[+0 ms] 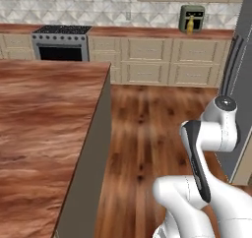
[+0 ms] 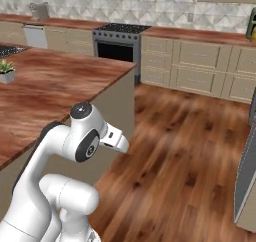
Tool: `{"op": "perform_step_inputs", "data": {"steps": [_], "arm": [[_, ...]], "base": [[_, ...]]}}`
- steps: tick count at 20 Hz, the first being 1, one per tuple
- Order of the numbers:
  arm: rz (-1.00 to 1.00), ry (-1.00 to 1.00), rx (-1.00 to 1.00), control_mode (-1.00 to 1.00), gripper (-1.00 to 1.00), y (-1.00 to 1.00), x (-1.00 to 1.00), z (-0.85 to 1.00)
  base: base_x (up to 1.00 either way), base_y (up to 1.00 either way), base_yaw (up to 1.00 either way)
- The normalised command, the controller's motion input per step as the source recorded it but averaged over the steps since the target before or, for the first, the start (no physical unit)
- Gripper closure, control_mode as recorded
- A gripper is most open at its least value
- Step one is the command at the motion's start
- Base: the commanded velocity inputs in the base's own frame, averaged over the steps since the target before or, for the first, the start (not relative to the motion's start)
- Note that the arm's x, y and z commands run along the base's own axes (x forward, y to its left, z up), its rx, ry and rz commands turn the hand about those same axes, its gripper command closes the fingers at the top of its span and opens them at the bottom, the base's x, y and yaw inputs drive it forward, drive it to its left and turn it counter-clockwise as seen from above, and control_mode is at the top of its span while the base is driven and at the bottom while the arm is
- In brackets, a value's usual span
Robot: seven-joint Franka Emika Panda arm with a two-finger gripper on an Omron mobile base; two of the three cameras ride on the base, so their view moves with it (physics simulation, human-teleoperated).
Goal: There is a wine glass and glass cup on the dining counter. Place the wine bottle next to the wine glass and the juice bottle next to the glass cup.
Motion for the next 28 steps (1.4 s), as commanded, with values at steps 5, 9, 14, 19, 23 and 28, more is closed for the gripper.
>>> {"op": "perform_step_inputs", "data": {"steps": [5,9,14,19,23,28], "arm": [[0.0,0.0,0.0,1.0,-1.0,0.0,0.0,0.0],[0.0,0.0,0.0,1.0,-1.0,0.0,0.0,0.0],[0.0,0.0,0.0,1.0,-1.0,0.0,0.0,0.0],[0.0,0.0,0.0,1.0,-1.0,0.0,0.0,0.0],[0.0,0.0,0.0,1.0,-1.0,0.0,0.0,0.0],[0.0,0.0,0.0,1.0,-1.0,0.0,0.0,0.0]], "base": [[0.62,-0.39,-0.09],[0.8,-0.44,0.0],[0.84,-0.46,0.01],[0.82,-0.47,0.0],[0.76,-0.49,0.0],[0.63,-0.53,-0.01]]}}
